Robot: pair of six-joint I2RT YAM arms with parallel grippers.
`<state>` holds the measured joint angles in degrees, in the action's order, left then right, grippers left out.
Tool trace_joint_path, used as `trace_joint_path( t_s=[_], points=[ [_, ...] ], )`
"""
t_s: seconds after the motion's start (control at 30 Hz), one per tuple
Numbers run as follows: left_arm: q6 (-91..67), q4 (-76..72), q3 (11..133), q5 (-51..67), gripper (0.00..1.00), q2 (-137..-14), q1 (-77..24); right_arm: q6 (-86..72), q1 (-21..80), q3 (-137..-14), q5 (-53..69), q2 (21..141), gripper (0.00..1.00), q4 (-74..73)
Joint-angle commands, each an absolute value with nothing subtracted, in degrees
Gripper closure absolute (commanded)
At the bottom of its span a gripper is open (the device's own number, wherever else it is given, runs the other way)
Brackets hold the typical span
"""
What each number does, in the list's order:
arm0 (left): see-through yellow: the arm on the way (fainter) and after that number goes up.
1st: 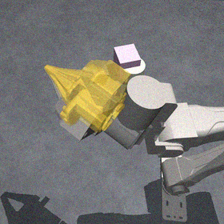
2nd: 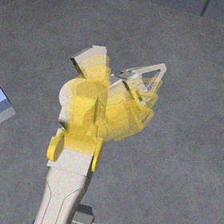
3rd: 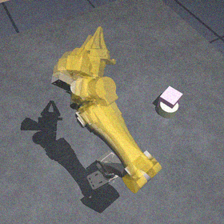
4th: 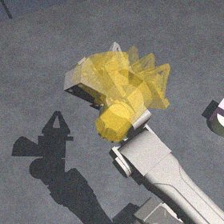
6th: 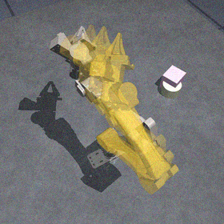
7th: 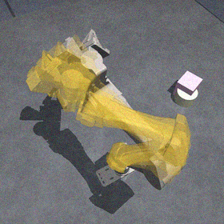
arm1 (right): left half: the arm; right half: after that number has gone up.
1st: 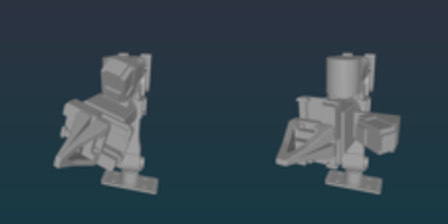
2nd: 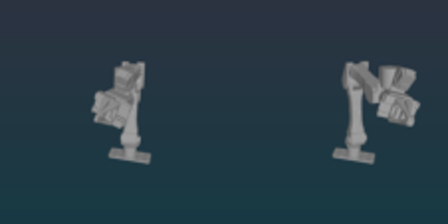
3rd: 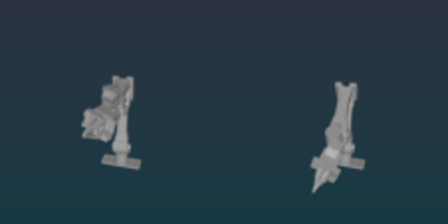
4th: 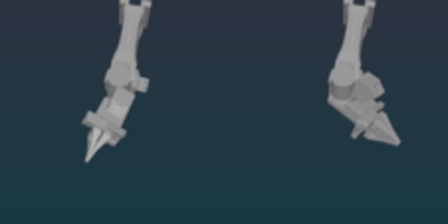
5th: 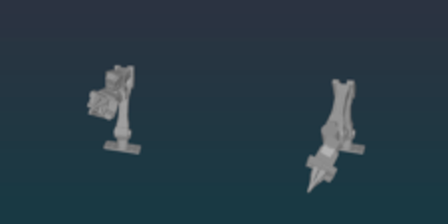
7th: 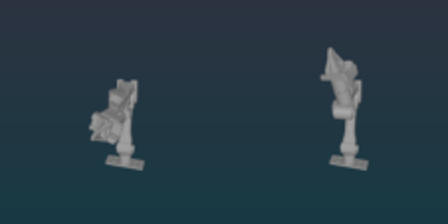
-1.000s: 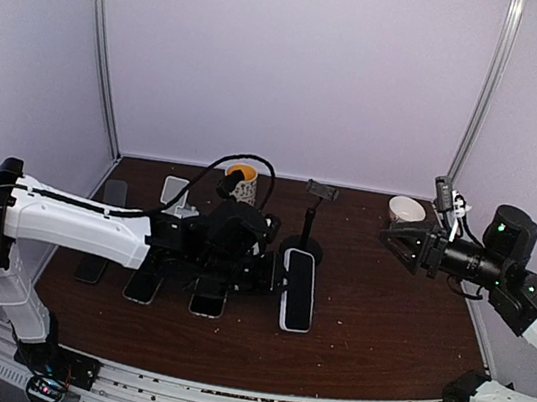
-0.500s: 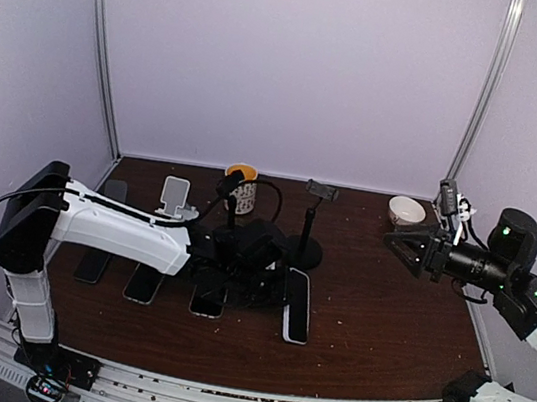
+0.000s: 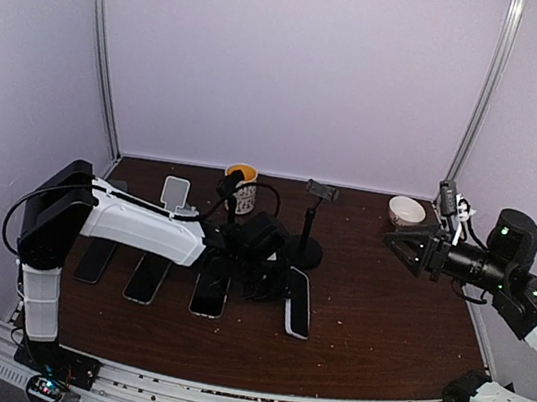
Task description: Remove the phone from the phone stand
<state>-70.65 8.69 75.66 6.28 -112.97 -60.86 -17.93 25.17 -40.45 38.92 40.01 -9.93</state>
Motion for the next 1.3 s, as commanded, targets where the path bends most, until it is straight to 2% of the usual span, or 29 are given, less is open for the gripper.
trace_joint_path(
  t_s=[0.0,0.17,0.37,0.53,0.73,0.83,0.93,1.1,1.27],
  points=[
    [-71.4,1.6,76.4,10.0,0.81,-114.2,-59.6,-17.9,24.6,-39.8,38.6,40.5,0.25,-8.1],
    [-71.5,1.9,78.3,11.7,0.75,-116.3,-59.5,-18.1,24.6,-39.6,39.2,41.2,0.25,-7.5],
    [-71.5,1.7,78.1,12.1,0.72,-116.9,-58.4,-18.0,24.4,-39.7,39.3,41.8,0.25,-7.4],
    [-71.4,2.7,78.9,12.8,0.6,-117.6,-58.2,-18.0,24.3,-39.5,39.5,42.5,0.25,-6.9],
    [-71.5,8.7,78.8,9.3,0.36,-115.8,-58.3,-18.1,24.3,-39.5,39.5,43.1,0.25,-6.5],
    [-71.5,11.6,79.2,6.4,0.29,-114.9,-58.4,-18.2,24.2,-39.3,39.5,43.4,0.25,-6.2],
    [-71.3,13.4,80.0,5.2,0.17,-115.0,-58.6,-18.2,24.2,-39.4,39.6,43.6,0.25,-6.1],
    [-69.0,14.1,82.4,5.4,0.09,-116.5,-59.3,-18.3,24.1,-39.5,39.3,43.5,0.25,-6.3],
    [-66.5,14.4,83.9,5.3,0.07,-116.8,-60.0,-18.7,24.0,-39.7,39.3,43.2,0.25,-6.3]
  ],
)
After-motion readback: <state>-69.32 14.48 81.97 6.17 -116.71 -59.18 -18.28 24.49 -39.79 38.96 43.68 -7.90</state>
